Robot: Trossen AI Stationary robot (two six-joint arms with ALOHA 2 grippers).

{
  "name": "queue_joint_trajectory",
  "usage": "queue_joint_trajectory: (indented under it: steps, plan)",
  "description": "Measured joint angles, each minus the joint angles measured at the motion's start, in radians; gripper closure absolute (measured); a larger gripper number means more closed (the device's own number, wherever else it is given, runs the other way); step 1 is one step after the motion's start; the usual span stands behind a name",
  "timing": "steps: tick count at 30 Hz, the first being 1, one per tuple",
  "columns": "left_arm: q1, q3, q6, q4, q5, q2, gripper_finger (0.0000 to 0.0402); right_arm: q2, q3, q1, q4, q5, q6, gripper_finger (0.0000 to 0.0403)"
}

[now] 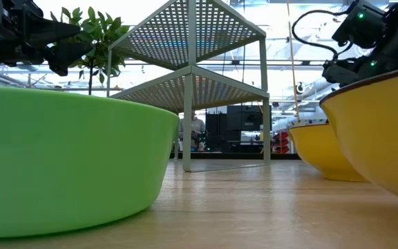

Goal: Pick & Place Mini bowls
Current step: Put the top yellow patterned bowl on the shelf

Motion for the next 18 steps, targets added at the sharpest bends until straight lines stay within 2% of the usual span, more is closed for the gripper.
queue_joint_trajectory:
  steps: [18]
  plan:
    - [0.0,0.0,0.0,0.0,0.0,0.0,0.0133,-0.128,0.0,0.0,0.003,-0.012,-0.023,0.0392]
